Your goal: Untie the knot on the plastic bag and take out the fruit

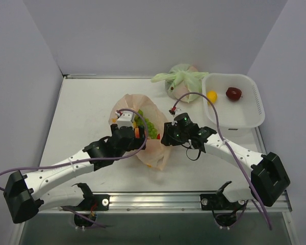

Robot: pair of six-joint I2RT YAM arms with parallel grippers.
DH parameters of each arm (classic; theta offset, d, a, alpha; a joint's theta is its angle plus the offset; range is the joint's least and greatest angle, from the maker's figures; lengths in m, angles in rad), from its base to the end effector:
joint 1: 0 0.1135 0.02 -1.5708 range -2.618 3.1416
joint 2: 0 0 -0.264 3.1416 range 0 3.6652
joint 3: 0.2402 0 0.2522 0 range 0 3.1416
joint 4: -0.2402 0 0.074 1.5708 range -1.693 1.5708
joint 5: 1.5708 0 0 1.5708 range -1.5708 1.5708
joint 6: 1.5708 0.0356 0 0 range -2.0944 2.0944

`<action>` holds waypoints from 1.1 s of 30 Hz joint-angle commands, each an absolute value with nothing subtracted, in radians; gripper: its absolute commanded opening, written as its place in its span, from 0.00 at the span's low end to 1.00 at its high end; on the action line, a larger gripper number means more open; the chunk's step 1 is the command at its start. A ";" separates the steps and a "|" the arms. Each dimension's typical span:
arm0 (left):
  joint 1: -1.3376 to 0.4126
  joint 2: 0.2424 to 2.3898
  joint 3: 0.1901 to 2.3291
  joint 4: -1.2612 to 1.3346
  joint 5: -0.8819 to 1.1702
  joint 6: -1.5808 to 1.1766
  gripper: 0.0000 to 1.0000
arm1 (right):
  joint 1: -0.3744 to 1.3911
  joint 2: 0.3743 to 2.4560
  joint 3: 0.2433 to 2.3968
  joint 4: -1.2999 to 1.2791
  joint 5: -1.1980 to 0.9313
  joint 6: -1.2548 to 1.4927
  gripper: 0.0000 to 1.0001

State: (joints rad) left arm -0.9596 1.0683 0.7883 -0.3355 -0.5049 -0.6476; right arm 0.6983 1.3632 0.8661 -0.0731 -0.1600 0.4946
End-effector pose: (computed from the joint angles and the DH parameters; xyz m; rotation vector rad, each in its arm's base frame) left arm 0.1465 -0.1791 0.2741 0.0495 2.1267 -0.4082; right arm 0.2272 0.1981 0.2488 -0.3281 2.2370 0.8435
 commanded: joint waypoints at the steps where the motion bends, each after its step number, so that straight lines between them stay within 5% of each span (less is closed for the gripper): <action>1: -0.928 1.091 0.931 -0.339 -0.558 -0.546 0.97 | 0.699 1.282 0.830 -0.008 -0.137 0.476 0.37; 13: -0.759 1.178 1.127 -0.433 -0.598 -0.213 0.97 | 0.686 1.256 0.756 0.040 -0.103 0.456 0.12; 33: -0.532 1.491 1.200 -0.235 -0.686 -0.083 0.97 | 0.597 1.336 0.675 0.017 -0.155 0.340 0.10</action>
State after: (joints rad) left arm -0.5861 1.4757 1.1530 -0.3233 -0.6571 -0.0521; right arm 0.6285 1.3331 0.7040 0.0441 -0.1581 0.3538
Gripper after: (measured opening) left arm 0.974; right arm 0.101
